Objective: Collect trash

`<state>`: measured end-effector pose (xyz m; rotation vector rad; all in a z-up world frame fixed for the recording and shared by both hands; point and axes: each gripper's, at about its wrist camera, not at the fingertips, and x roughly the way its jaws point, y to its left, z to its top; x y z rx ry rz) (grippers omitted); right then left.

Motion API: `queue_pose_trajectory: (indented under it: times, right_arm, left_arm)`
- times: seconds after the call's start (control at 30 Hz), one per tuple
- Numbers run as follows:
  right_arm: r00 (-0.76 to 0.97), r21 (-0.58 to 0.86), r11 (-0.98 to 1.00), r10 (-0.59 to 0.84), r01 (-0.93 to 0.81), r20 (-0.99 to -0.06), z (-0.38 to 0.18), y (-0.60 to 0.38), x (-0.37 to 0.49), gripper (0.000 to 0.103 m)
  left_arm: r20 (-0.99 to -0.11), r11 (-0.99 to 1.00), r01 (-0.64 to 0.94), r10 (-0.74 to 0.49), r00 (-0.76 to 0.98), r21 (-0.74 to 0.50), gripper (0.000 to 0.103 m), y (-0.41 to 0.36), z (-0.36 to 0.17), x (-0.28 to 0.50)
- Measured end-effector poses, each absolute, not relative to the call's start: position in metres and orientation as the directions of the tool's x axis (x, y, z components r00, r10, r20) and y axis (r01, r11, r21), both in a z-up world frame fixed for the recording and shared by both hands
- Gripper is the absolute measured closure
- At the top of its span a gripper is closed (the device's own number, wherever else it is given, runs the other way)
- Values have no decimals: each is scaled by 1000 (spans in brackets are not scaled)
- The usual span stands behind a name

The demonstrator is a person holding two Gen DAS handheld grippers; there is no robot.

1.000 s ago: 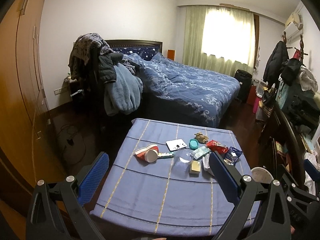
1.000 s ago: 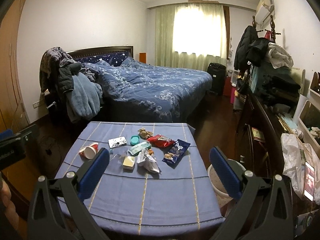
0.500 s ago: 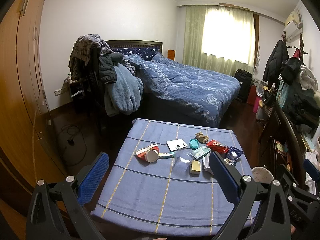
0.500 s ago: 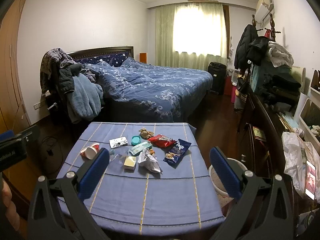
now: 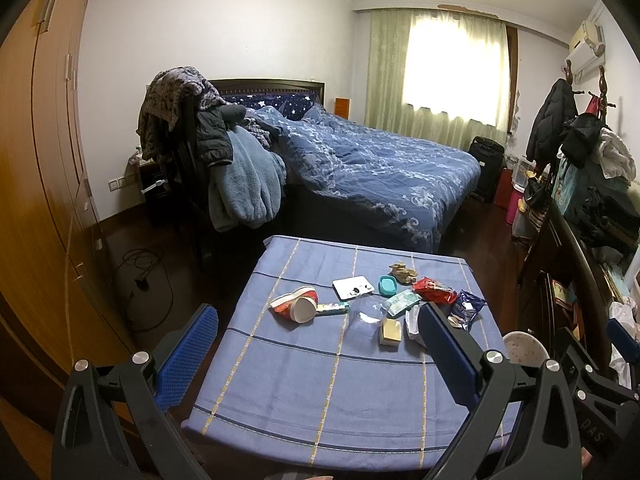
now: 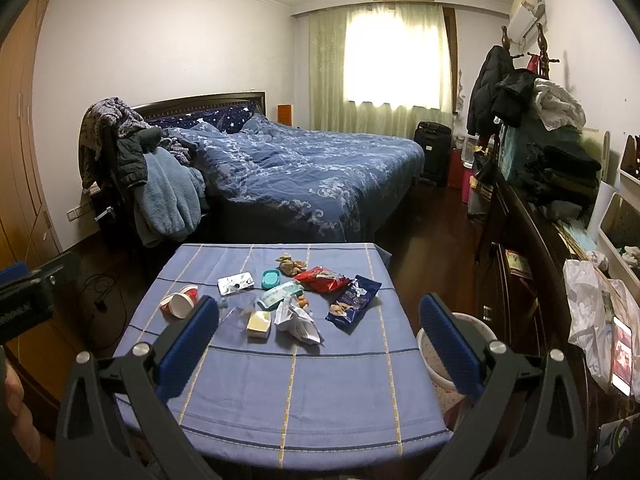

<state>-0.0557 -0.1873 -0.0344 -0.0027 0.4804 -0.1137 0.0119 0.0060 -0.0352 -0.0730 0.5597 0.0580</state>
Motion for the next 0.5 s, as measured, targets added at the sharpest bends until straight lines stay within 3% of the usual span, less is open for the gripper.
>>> queue_pose_trajectory:
  times: [0.5]
  right_arm:
    - [879, -25, 993, -117, 119, -462, -35, -191, -55, 3]
  left_arm:
    - [-531, 996, -77, 40, 847, -47, 3, 5, -38, 11]
